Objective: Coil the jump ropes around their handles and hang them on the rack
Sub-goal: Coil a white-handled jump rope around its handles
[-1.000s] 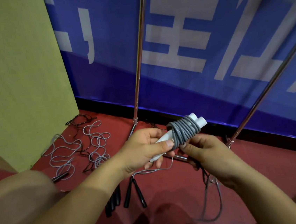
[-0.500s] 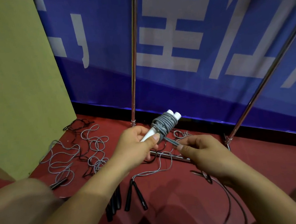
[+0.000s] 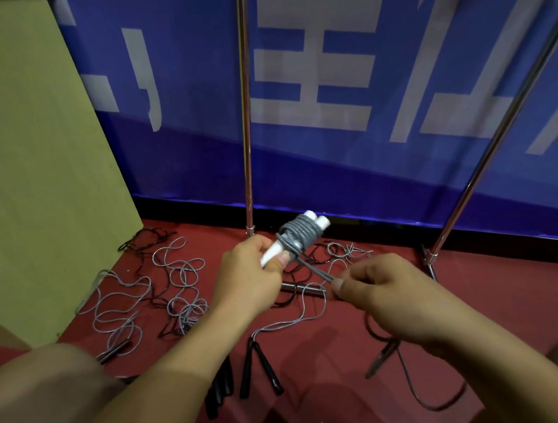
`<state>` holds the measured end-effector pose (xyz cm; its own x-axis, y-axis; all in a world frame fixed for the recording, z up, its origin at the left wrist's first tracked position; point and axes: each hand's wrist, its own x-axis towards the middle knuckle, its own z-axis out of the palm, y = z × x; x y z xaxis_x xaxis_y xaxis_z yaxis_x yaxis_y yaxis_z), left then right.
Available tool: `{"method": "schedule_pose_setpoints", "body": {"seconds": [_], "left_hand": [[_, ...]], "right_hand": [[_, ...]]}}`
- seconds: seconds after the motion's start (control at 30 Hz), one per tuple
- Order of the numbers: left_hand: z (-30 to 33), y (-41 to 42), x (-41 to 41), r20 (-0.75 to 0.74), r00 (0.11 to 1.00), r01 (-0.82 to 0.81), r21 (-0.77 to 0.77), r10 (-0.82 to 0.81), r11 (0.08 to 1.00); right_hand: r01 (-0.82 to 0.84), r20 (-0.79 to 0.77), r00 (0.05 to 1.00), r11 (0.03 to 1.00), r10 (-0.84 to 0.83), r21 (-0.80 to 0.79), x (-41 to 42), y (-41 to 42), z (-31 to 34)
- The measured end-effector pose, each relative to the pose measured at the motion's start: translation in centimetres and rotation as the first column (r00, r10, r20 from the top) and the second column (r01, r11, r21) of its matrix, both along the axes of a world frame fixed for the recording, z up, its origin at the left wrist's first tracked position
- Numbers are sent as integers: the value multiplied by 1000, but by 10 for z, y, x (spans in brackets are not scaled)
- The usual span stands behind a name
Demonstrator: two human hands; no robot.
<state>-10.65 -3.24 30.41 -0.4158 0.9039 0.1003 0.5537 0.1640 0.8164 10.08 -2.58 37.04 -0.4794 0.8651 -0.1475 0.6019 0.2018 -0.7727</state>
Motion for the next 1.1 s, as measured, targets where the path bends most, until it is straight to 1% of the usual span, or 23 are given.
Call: {"method": "schedule_pose_setpoints", "body": {"seconds": [0.03, 0.1, 0.23, 0.33, 0.47, 0.6, 0.7, 0.8, 0.9, 1.0, 1.1], "left_hand": [[0, 2, -4, -30, 999, -29, -8, 29, 1000], [-1, 4, -8, -73, 996, -45, -30, 43, 999], [-8, 1, -5, -164, 986, 1, -101, -18, 995], [-11, -2, -6, -184, 980, 45, -162, -75, 986], [-14, -4, 0, -262, 947, 121, -238, -184, 964], [-17, -8, 6, -303, 881, 274, -302, -365, 913], [-19, -11, 8, -349, 811, 355, -343, -469, 870], [-22, -12, 8, -349, 768, 405, -387, -537, 829], [-20, -13, 8, -311, 729, 475, -411, -609, 778], [-17, -16, 11, -276, 697, 548, -391, -662, 739], [-14, -19, 12, -222, 691, 610, -332, -688, 720]], "right_hand": [[5, -38, 999, 999, -6, -36, 2, -2, 0], [0, -62, 998, 999, -3, -51, 3, -4, -2], [66, -159, 984, 991, -84, -112, 6, 0, -7], [120, -192, 972, 990, -133, -79, 9, 5, -9], [170, -232, 958, 985, -170, -22, 7, 9, -12], [131, -66, 991, 969, -120, 211, 9, 13, -14], [47, 63, 995, 944, -72, 326, 10, 11, -15], [-4, 149, 987, 922, -59, 388, 11, 12, -20], [-27, 208, 975, 900, -72, 435, 13, 17, -24], [-21, 221, 971, 881, -95, 473, 15, 23, -24], [-4, 205, 973, 880, -107, 475, 17, 30, -24]]}}
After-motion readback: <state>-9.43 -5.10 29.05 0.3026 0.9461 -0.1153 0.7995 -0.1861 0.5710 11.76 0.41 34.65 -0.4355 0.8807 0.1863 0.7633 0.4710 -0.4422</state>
